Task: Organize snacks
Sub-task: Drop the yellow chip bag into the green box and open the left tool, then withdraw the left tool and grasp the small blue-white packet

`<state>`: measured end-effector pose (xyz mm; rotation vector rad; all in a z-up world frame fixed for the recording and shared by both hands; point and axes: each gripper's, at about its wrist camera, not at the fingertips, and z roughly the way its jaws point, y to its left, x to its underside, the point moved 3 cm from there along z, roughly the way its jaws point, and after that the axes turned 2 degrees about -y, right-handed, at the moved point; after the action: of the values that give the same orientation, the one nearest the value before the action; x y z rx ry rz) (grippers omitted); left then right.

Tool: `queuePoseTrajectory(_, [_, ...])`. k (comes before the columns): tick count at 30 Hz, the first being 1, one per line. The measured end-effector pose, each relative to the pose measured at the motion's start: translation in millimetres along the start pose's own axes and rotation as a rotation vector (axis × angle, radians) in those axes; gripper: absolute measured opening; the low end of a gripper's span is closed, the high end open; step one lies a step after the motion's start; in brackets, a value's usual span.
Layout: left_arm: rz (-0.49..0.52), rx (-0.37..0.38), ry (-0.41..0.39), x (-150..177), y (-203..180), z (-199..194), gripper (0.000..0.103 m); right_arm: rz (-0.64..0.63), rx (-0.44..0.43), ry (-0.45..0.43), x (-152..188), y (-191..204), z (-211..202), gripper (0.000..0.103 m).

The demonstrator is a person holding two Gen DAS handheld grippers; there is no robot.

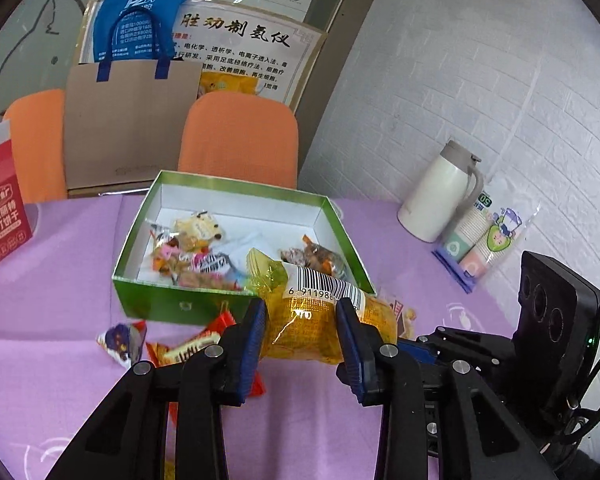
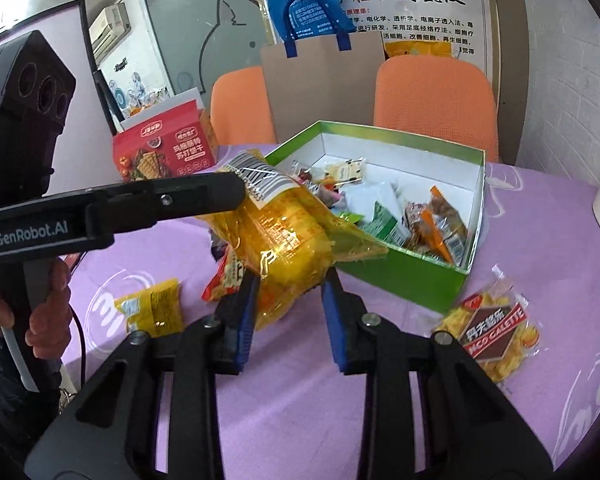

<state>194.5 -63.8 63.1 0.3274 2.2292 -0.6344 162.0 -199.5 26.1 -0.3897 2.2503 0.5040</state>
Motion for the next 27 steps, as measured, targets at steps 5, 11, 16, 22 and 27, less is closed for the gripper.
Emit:
queuePoseTrajectory(5, [-0.011,-0.018,0.02,-27,6,37,0.036,0.026,0.035,0.005,-21,-26,27,0.034])
queuePoseTrajectory(11, [-0.028,-0.03,0.023,-46,16,76,0.036,0.065,0.066,0.005,-39,-56,55,0.034])
queuePoseTrajectory(16, [-0.077,-0.084,0.058,-48,35,100,0.067,0.104,0.092,0.083,-41,-81,90,0.044])
queuePoseTrajectory(22, [-0.148,-0.107,0.009,-33,53,81,0.087,0.05,0.108,0.037,-33,-65,83,0.079])
queuePoseTrajectory(27, [-0.133,-0.143,0.002,-27,53,59,0.087,0.008,0.104,0.021,-29,-47,68,0.079])
